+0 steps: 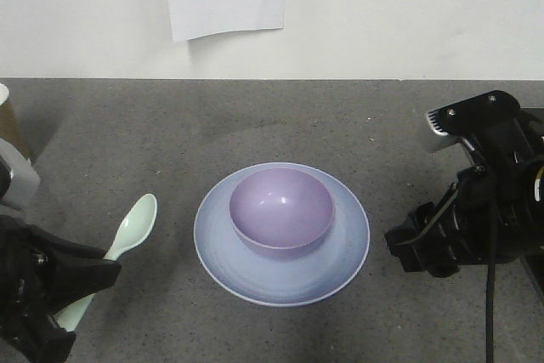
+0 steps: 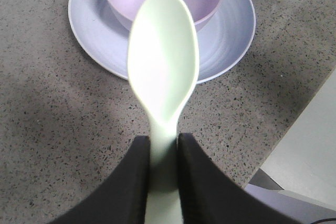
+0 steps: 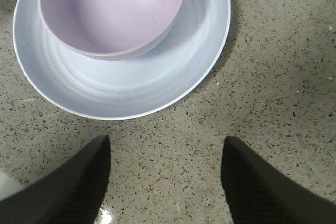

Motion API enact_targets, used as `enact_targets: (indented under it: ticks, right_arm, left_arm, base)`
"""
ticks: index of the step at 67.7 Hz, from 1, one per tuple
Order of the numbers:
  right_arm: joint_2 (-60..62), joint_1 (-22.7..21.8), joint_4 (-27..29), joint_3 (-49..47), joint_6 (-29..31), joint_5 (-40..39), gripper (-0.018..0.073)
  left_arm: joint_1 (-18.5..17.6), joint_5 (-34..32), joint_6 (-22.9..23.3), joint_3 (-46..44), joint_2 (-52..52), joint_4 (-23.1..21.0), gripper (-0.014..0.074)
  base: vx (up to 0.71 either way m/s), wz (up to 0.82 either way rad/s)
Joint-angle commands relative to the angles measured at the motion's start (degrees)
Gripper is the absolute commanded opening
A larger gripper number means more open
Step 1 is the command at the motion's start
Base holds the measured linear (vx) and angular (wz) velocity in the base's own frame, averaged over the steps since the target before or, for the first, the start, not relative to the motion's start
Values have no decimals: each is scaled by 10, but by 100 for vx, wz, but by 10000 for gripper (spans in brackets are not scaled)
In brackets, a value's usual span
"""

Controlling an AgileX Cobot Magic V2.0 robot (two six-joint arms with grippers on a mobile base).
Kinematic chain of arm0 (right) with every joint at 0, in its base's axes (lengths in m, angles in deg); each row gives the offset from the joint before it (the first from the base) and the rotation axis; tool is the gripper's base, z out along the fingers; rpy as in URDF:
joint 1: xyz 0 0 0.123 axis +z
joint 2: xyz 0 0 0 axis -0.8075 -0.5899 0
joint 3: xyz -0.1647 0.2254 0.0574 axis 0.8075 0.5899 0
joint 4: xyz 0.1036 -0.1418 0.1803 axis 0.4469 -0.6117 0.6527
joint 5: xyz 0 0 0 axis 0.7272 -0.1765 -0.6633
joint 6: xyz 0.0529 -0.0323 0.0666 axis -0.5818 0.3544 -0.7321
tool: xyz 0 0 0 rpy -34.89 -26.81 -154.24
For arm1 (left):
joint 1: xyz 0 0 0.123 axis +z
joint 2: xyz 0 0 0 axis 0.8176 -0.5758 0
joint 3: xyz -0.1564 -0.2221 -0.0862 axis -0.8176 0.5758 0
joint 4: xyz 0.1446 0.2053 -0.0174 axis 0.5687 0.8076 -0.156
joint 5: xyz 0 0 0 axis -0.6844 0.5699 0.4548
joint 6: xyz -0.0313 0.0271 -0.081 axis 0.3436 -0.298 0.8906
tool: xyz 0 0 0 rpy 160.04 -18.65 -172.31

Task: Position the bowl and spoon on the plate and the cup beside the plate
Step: 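Open the right gripper and lift it away from the bowl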

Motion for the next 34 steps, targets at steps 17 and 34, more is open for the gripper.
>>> enact_targets:
  ticks: [17, 34]
  right_arm:
    - [12, -3, 3, -14, 3, -27, 456]
    - [12, -3, 3, -14, 3, -27, 456]
  left_arm:
    - [-3, -32, 0, -15, 6, -26, 20]
    - [-3, -25, -4, -27, -2, -6, 22]
  base:
    - [0, 0]
    - [0, 0]
